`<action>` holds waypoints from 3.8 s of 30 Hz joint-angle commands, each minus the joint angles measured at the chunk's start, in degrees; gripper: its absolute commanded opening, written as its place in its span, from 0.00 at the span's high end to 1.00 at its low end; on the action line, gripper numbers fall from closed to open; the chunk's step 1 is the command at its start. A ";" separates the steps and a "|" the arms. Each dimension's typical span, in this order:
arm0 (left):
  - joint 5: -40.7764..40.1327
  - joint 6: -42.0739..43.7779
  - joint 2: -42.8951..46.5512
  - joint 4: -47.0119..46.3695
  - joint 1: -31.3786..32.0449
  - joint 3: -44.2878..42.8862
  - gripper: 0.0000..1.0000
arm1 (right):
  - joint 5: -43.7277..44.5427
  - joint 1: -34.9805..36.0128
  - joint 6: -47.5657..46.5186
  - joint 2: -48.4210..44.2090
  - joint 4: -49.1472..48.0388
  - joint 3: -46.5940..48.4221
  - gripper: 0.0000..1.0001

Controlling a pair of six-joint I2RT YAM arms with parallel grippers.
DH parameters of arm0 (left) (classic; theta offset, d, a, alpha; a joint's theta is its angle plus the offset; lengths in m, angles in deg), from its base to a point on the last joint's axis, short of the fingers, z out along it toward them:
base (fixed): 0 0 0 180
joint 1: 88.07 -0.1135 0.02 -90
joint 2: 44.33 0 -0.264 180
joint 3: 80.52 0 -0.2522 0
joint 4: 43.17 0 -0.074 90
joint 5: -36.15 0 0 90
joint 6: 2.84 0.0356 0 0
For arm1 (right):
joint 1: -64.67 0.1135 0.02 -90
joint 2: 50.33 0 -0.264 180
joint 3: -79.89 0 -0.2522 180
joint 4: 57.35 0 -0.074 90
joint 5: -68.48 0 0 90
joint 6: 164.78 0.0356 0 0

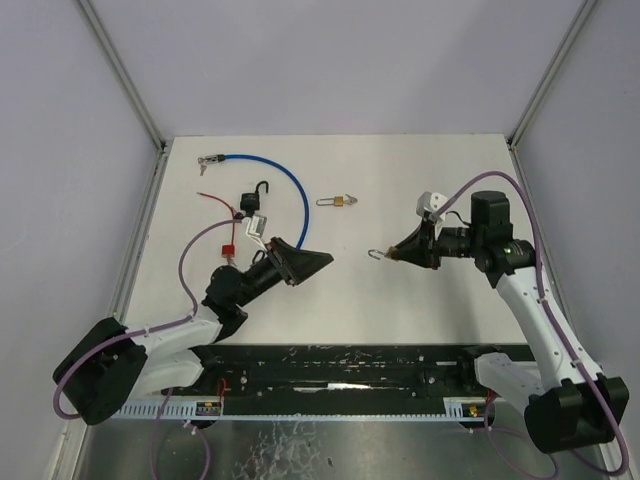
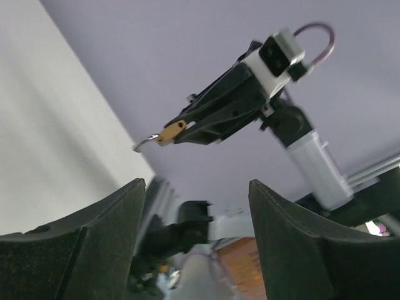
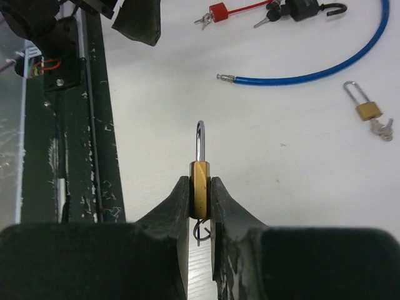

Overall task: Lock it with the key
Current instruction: Pick up the lock from the center of the board, then lock the lock.

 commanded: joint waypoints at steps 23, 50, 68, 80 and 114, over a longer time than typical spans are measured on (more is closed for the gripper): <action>-29.41 -30.15 -14.21 22.29 20.66 -13.91 0.38 | -4.55 -0.66 -22.46 -14.14 -1.60 -10.22 1.00; -31.93 -35.76 -16.24 20.09 22.82 -14.83 0.47 | -5.22 0.24 -28.83 -12.93 -1.26 -12.97 1.00; -33.72 -25.89 -16.31 18.03 22.84 -15.89 0.83 | -7.90 1.15 -34.31 -12.15 3.25 -12.44 1.00; -27.72 16.43 -11.75 1.36 22.61 -10.52 0.71 | -10.94 0.32 -16.53 -8.62 -2.50 -10.14 1.00; 13.76 61.16 -15.33 -1.79 11.47 -10.26 0.47 | -12.85 -1.72 -30.99 -6.14 11.01 -8.69 1.00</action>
